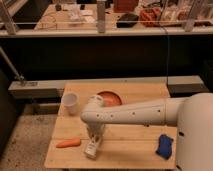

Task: Place the bottle in the ceramic bowl

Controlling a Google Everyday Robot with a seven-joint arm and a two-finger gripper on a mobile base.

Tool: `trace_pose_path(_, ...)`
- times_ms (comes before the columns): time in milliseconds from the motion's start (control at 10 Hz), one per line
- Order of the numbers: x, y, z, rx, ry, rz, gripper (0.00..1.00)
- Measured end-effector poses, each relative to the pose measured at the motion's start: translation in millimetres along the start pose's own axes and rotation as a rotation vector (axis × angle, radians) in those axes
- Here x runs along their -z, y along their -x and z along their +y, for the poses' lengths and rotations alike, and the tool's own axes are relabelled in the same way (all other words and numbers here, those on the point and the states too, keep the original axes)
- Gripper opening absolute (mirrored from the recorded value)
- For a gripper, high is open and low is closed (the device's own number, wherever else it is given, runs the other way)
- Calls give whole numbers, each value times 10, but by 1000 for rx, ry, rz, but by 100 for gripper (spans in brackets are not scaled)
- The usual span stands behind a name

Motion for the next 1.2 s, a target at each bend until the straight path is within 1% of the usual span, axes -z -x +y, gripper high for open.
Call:
trace_pose_path(100,51,-52,77,-2,2,5,2)
trace_pose_path(200,84,-75,70,1,0,7,2)
trace_pose_path(400,161,-163,-62,0,-6,14,2)
trace_pose_path(500,193,-258,-44,-3,-9,19,2)
trace_pose_path(700,226,-370,54,-3,-9,31,2)
trace_pose_path(900,275,-408,24,-1,-18,28,2)
trace_pose_path(1200,330,-583,-29,-1,-21,39,2)
